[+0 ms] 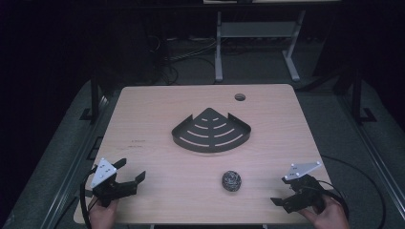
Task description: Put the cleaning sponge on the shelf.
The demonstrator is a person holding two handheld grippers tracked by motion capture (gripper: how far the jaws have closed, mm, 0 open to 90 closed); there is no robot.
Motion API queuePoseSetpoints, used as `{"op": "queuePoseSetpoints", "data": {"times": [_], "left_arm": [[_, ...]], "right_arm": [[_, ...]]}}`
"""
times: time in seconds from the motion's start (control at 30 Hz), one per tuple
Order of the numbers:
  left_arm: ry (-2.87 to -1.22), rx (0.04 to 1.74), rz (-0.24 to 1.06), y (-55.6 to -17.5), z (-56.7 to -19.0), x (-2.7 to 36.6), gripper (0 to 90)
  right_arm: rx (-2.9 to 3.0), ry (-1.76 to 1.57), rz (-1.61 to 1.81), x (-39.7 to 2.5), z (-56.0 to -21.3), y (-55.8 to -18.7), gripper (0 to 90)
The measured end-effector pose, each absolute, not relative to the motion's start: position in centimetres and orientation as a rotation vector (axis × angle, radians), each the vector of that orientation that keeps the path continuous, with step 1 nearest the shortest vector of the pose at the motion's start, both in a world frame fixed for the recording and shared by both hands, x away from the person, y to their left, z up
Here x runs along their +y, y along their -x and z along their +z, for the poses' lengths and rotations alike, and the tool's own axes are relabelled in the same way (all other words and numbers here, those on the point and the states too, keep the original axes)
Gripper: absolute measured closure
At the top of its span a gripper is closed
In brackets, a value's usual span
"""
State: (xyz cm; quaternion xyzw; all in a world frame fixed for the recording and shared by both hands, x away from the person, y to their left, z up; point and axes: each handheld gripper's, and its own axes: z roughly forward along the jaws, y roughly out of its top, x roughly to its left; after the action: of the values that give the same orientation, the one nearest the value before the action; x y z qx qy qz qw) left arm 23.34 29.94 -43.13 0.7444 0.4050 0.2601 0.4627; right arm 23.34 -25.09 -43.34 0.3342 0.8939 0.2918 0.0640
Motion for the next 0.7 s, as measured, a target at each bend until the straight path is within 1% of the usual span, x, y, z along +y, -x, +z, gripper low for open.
{"op": "queuePoseSetpoints", "data": {"times": [0.6,0.7], "left_arm": [[-1.821,1.001,0.640,-23.3,-43.1,30.1,13.3],[-1.820,0.997,0.642,-23.3,-43.0,30.2,13.3]], "right_arm": [[2.767,-0.896,0.882,-22.3,-42.6,-24.1,15.6],[2.787,-0.862,0.885,-21.3,-42.4,-24.3,15.6]]}}
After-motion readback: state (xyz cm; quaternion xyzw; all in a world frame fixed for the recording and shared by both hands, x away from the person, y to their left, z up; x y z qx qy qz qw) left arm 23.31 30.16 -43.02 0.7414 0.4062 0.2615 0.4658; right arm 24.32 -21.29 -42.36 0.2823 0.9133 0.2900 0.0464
